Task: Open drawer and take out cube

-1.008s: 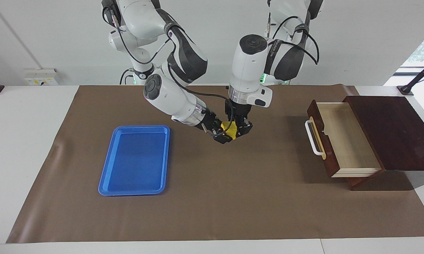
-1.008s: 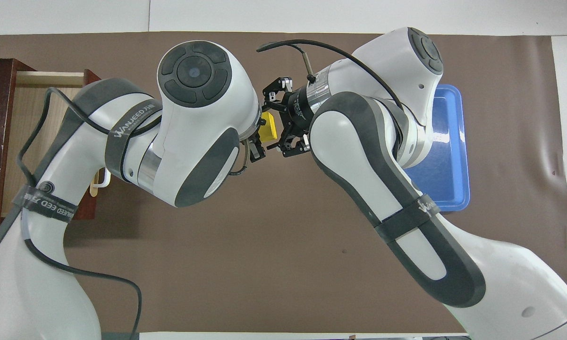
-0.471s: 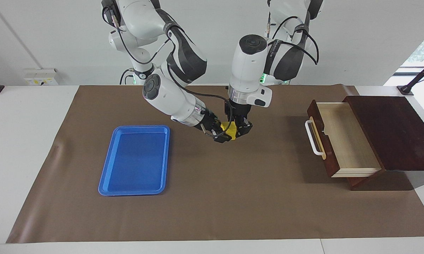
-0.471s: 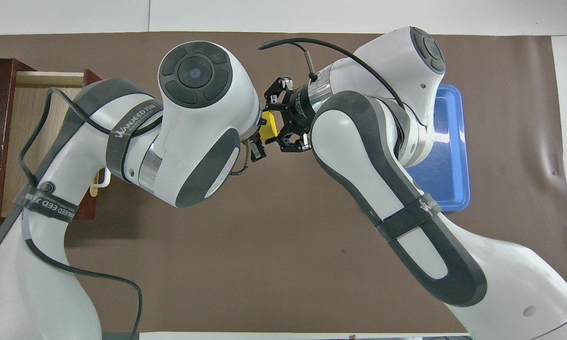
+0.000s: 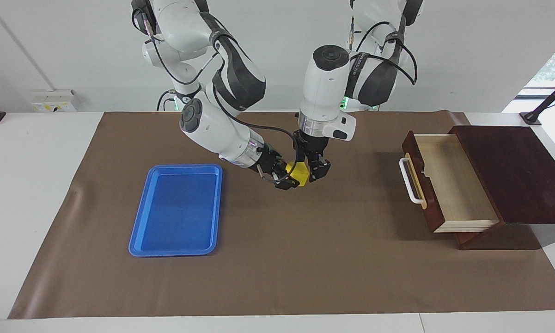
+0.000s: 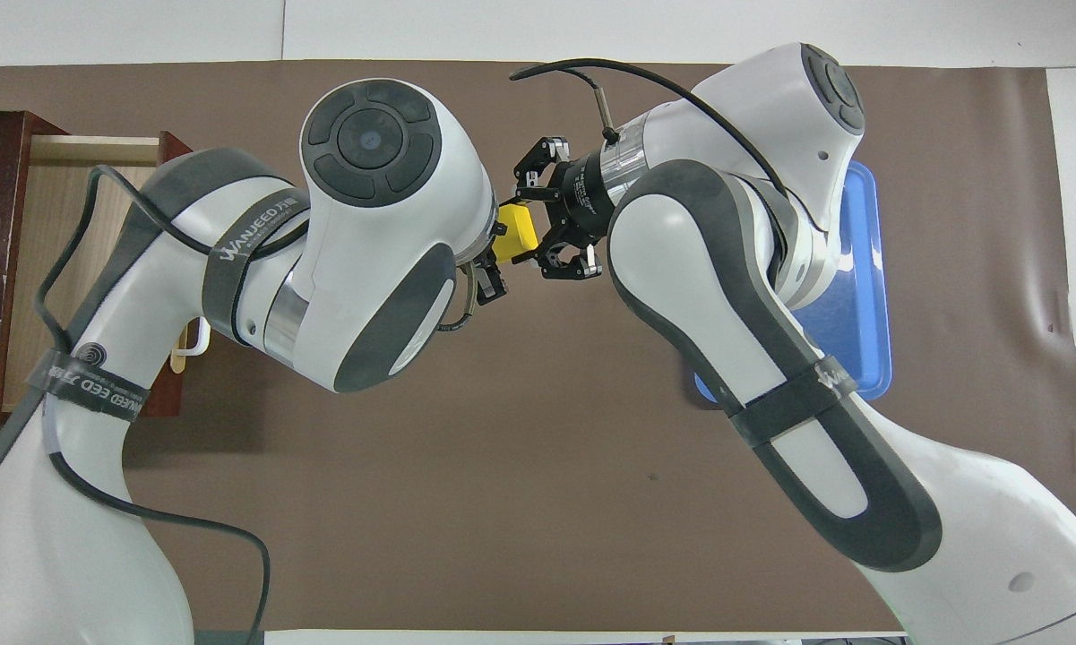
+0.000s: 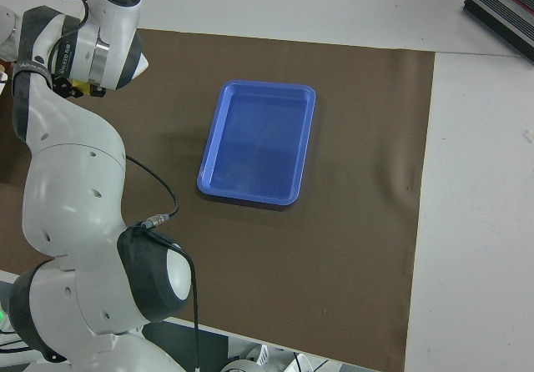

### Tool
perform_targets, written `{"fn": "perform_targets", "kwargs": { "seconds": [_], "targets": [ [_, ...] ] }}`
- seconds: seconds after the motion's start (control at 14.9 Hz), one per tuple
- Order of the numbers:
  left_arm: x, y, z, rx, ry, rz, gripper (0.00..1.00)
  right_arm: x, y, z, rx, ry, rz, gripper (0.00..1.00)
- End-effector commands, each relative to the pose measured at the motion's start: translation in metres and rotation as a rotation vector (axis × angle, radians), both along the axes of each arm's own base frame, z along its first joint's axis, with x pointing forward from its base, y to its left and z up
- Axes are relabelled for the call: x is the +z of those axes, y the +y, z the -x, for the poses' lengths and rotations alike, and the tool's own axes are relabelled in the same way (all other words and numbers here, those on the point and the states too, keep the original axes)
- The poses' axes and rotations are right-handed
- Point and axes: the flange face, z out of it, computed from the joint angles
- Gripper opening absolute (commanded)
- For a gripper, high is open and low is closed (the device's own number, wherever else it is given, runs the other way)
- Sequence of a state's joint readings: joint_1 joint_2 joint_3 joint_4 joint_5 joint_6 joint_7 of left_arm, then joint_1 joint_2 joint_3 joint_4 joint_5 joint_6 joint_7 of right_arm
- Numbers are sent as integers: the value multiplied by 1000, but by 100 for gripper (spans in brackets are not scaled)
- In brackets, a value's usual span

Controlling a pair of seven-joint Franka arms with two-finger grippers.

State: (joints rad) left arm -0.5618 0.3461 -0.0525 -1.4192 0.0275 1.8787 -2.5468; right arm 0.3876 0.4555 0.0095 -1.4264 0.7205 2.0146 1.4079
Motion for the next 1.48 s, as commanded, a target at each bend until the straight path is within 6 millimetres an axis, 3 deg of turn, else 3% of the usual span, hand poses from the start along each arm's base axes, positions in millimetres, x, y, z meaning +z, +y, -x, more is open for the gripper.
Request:
{"fn": "perform_targets", "kwargs": {
  "seconds": [0.0,0.13,0.2,0.4,0.47,0.74,0.87,1.01,1.14,1.28,1.41],
  "targets": [
    [3,17,-1,-1,24,-46,100,6,-16,-8,1,-23,-7,0],
    [6,49,-11,-14,48,-70,100,6,-18,-9,1,-21,-7,0],
    [3,68,-14,-33,71,-87,100,6,-29,-14,-8,-24,-8,0],
    [0,123,-23,-101,99,-106,100,6,-99,-33,-44,0,-53,0],
    [-4,142,-26,-119,110,-111,100,5,-132,-39,-50,7,-79,0],
    [-28,206,-27,-241,163,-125,100,-15,-237,-42,-111,61,-84,0],
    [-38,237,-26,-317,184,-127,100,-38,-293,-32,-176,99,-92,0],
    [-42,271,-30,-343,196,-134,100,-57,-327,-16,-180,136,-111,0],
    [-46,293,-31,-375,201,-136,100,-78,-356,5,-168,166,-133,0],
    [-55,301,-28,-378,186,-148,100,-110,-368,33,-108,148,-155,0],
    [-68,309,-23,-380,170,-169,100,-129,-377,44,-136,150,-185,0]
  ]
}}
